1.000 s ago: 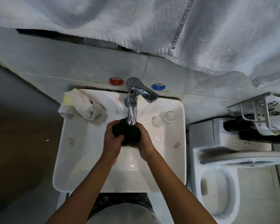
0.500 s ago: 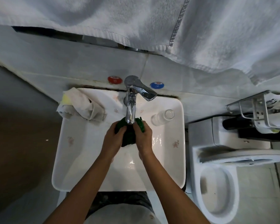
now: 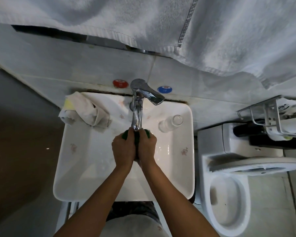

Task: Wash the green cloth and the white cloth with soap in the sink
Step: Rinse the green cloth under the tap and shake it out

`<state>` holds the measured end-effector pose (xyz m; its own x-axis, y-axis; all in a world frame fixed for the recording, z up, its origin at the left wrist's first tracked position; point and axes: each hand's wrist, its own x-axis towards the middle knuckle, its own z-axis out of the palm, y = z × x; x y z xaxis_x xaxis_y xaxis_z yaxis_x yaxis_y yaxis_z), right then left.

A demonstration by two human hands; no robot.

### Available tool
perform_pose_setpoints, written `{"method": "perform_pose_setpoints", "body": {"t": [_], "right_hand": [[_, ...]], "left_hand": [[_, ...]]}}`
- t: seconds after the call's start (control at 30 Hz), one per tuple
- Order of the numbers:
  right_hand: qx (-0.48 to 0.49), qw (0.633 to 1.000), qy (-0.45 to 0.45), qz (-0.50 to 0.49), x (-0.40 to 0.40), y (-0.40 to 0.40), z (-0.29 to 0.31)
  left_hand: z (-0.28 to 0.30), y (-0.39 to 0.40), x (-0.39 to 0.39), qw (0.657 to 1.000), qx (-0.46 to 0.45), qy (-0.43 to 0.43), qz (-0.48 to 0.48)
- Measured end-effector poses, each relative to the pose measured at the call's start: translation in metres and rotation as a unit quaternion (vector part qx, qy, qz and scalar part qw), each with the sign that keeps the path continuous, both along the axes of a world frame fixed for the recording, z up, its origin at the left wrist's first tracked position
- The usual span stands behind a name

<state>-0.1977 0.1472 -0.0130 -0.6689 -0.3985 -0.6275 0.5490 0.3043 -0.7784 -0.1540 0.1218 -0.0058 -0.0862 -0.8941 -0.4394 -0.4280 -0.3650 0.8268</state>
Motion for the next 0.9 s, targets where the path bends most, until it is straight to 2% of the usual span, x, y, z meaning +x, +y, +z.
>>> {"method": "perform_pose_setpoints", "body": {"t": [0.2,0.33,0.47,0.53,0.6,0.7,0.8,0.9], "right_hand": [[0.000,0.999,0.050,0.022,-0.001,0.000,-0.001],[0.015,0.994,-0.046,0.101,-0.016,0.004,0.002],[-0.007,0.971,-0.064,0.230,-0.037,0.019,0.010],[-0.035,0.960,-0.132,0.242,-0.040,0.026,0.013],[-0.045,0.958,-0.160,0.235,-0.039,0.028,0.011],[-0.046,0.969,-0.116,0.211,-0.035,0.024,0.008],[-0.060,0.988,-0.064,0.125,-0.033,0.018,0.004],[-0.057,0.996,-0.055,0.035,-0.028,0.013,0.003]], "left_hand": [[0.001,-0.009,0.001,0.999,0.020,0.008,-0.038],[0.002,-0.017,0.007,0.994,0.077,0.061,-0.053],[0.008,-0.028,0.016,0.989,0.078,0.071,-0.100],[0.010,-0.035,0.021,0.984,0.090,0.080,-0.132],[0.011,-0.039,0.024,0.977,0.101,0.080,-0.169],[0.009,-0.043,0.025,0.969,0.113,0.098,-0.195],[0.006,-0.039,0.026,0.976,0.109,0.113,-0.150],[0.000,-0.023,0.023,0.984,0.101,0.115,-0.089]]}}
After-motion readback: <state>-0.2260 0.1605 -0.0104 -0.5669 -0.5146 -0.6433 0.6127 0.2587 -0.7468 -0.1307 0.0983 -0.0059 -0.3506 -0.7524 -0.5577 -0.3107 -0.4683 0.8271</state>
